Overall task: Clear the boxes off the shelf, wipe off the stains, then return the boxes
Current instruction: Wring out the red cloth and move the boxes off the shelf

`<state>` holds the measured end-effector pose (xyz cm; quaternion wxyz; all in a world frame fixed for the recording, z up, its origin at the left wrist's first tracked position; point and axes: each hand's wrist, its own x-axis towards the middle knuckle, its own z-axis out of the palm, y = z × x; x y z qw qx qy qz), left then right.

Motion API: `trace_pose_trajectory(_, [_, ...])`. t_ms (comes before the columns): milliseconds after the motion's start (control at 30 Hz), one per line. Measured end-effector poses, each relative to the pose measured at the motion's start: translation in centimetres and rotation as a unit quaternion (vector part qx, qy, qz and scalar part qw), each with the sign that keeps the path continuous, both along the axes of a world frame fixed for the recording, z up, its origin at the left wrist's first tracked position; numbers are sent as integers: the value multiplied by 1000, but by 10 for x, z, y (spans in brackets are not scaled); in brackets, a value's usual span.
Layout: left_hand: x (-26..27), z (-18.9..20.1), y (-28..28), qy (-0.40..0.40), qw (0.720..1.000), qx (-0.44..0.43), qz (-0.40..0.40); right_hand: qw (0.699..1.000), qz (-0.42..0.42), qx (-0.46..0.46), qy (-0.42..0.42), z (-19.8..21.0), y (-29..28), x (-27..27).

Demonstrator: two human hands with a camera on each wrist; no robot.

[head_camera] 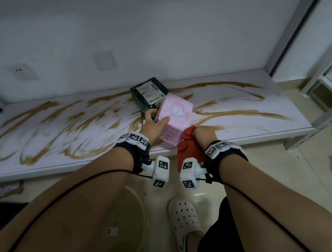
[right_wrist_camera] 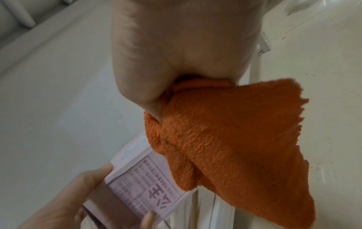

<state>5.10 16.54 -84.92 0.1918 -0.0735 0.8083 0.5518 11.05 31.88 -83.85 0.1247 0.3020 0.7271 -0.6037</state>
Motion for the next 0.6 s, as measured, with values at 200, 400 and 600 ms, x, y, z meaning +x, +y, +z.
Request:
trace_pose_trajectory(200, [13, 17, -68, 9, 998, 24, 55, 999, 25, 8, 46, 15, -62, 1])
trace_pose_trajectory(400, [31, 32, -158, 31, 987, 66, 145, 995, 64, 11, 79, 40, -129, 2])
trace_pose_trajectory(600, [49, 38, -260, 52, 968, 82, 230, 981, 155, 64, 100, 41, -211, -26])
